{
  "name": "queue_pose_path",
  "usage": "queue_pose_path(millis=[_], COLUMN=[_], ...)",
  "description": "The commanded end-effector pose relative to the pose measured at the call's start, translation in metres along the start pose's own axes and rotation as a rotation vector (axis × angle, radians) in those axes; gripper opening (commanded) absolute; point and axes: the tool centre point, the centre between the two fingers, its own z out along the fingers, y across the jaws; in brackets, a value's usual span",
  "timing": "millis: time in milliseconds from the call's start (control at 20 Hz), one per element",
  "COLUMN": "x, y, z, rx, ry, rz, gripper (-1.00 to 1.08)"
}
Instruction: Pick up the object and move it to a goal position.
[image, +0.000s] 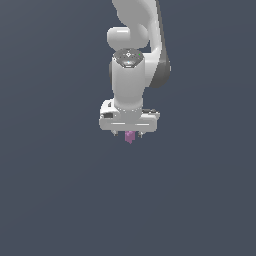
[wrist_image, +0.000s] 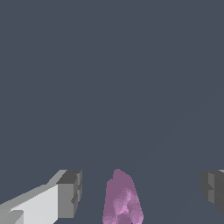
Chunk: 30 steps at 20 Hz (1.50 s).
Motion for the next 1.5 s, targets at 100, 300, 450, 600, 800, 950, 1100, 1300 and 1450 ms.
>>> queue_pose_path(millis=[100,300,450,600,800,950,1100,1300,1450], x=[-0.011,-0.024,-0.037,-0.05,-0.066,-0.075,-0.083,-0.091,-0.094], y=[-0.001,-0.003,-0.004,-0.004,-0.005,-0.006,-0.006,-0.006,-0.006], z=[0.005,0.012,0.018,0.023,0.03,0.034,0.037,0.04,0.041], rx=[-0.001,-0.002,-0.004,-0.005,-0.008,-0.01,-0.012,-0.013,-0.014], ry=[-0.006,-0.013,-0.019,-0.025,-0.033,-0.037,-0.041,-0.044,-0.045], rz=[0.069,0.154,0.229,0.306,0.4,0.457,0.502,0.545,0.562], gripper=[1.0,1.0,1.0,1.0,1.0,1.0,1.0,1.0,1.0])
